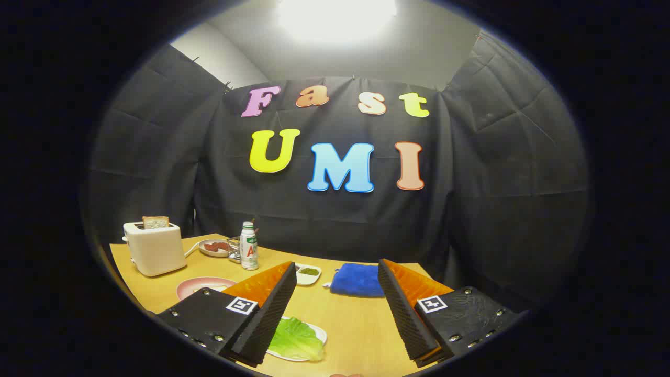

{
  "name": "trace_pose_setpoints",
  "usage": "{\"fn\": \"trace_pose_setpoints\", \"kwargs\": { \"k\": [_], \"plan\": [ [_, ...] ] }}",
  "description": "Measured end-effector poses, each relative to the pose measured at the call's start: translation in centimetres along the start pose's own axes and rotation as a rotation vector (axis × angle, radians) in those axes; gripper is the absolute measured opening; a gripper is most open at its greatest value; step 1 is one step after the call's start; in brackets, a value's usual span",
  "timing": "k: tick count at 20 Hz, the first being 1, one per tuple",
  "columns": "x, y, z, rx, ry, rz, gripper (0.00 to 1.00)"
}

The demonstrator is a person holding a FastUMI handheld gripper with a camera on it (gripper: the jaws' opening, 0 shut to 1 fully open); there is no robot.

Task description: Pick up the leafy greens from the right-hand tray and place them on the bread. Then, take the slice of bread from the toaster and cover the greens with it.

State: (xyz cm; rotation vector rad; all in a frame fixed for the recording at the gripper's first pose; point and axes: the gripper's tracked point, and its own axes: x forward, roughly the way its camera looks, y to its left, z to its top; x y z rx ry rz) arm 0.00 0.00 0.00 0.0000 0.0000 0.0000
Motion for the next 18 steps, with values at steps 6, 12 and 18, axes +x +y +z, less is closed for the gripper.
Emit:
{"fn": "trace_pose_setpoints", "kwargs": {
  "k": [6, 12, 18],
  "plan": [
    [2.5, 5.0, -5.2, -0.008, 0.123, 0.085, 0.96],
    [3.9, 6.5, -8.9, 0.003, 0.190, 0.104, 0.95],
    [4.0, 6.6, -12.3, 0.021, 0.277, 0.104, 0.96]
  ]
}}
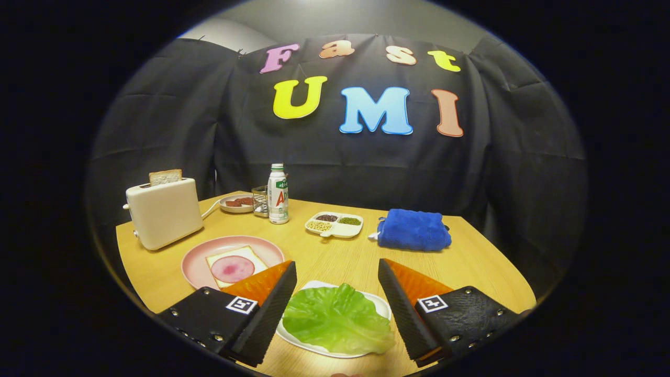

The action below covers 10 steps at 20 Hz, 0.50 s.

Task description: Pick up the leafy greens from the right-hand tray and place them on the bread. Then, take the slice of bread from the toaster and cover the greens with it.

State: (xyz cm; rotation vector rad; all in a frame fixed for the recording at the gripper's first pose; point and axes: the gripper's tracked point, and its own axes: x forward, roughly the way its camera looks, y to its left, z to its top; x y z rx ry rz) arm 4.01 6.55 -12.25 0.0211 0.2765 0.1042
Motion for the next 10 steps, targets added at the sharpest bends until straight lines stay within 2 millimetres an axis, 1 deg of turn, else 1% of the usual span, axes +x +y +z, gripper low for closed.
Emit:
{"fn": "trace_pose_setpoints", "kwargs": {
  "k": [5, 10],
  "plan": [
    [1.1, -0.1, -3.9, 0.014, 0.160, 0.001, 0.96],
    [2.4, 0.3, -6.8, -0.006, 0.296, 0.014, 0.96]
  ]
}}
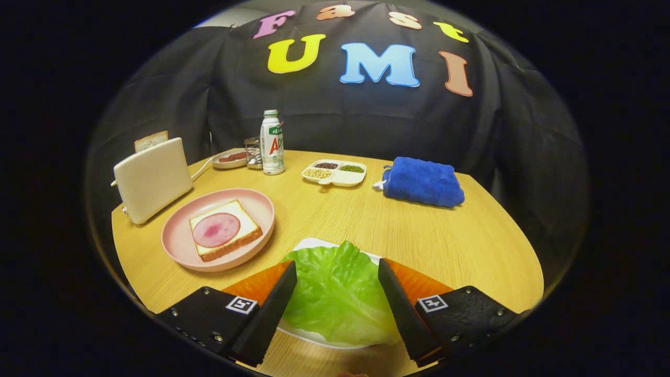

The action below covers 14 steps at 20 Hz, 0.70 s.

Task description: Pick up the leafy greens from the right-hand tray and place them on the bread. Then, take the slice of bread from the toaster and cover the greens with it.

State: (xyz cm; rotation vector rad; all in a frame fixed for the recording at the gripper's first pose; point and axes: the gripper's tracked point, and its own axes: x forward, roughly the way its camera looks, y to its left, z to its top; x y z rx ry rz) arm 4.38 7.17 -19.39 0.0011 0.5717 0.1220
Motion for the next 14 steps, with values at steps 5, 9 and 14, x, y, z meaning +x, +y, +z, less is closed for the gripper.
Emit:
{"fn": "trace_pose_setpoints", "kwargs": {
  "k": [5, 9, 14],
  "plan": [
    [1.1, 0.1, -0.9, 0.022, 0.074, 0.026, 0.96],
    [1.4, 0.2, -0.9, 0.026, 0.086, 0.055, 0.96],
    [1.4, 1.2, -1.0, -0.007, 0.088, 0.075, 0.78]
  ]
}}
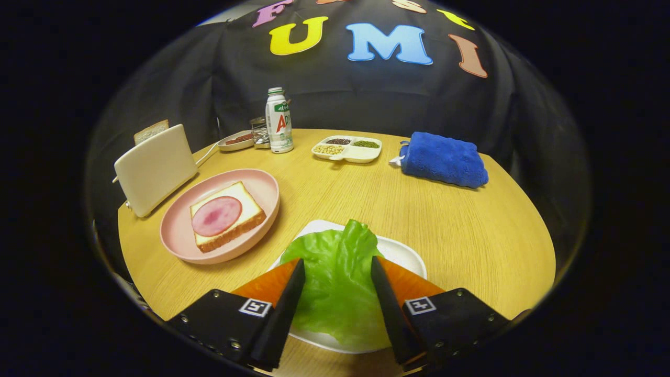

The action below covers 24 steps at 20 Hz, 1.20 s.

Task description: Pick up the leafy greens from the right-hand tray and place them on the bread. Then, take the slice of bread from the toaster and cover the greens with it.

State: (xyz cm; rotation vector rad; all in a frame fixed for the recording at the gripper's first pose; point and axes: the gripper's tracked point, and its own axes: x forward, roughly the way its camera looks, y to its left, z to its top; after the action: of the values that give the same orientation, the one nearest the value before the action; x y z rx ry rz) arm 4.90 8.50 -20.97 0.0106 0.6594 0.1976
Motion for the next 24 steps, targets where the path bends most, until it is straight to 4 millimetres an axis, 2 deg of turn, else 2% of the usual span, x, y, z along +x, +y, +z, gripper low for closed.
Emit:
{"fn": "trace_pose_setpoints", "kwargs": {
  "k": [1, 3, 6, 7, 11, 16, 20, 24],
  "plan": [
    [0.1, 0.8, 0.2, 0.010, -0.005, 0.030, 0.76],
    [-0.1, 0.7, 0.0, 0.041, 0.018, 0.009, 0.26],
    [-0.2, 0.8, 0.4, 0.078, 0.004, -0.010, 0.26],
    [0.3, 0.8, 0.4, 0.091, -0.004, -0.010, 0.01],
    [-0.6, 0.5, 1.3, 0.129, -0.051, -0.007, 0.01],
    [-1.8, 1.7, 3.9, 0.120, -0.130, 0.002, 0.01],
    [-3.1, 3.8, 6.8, 0.066, -0.212, 0.014, 0.00],
    [-4.2, 7.7, 9.4, 0.030, -0.282, 0.076, 0.01]
  ]
}}
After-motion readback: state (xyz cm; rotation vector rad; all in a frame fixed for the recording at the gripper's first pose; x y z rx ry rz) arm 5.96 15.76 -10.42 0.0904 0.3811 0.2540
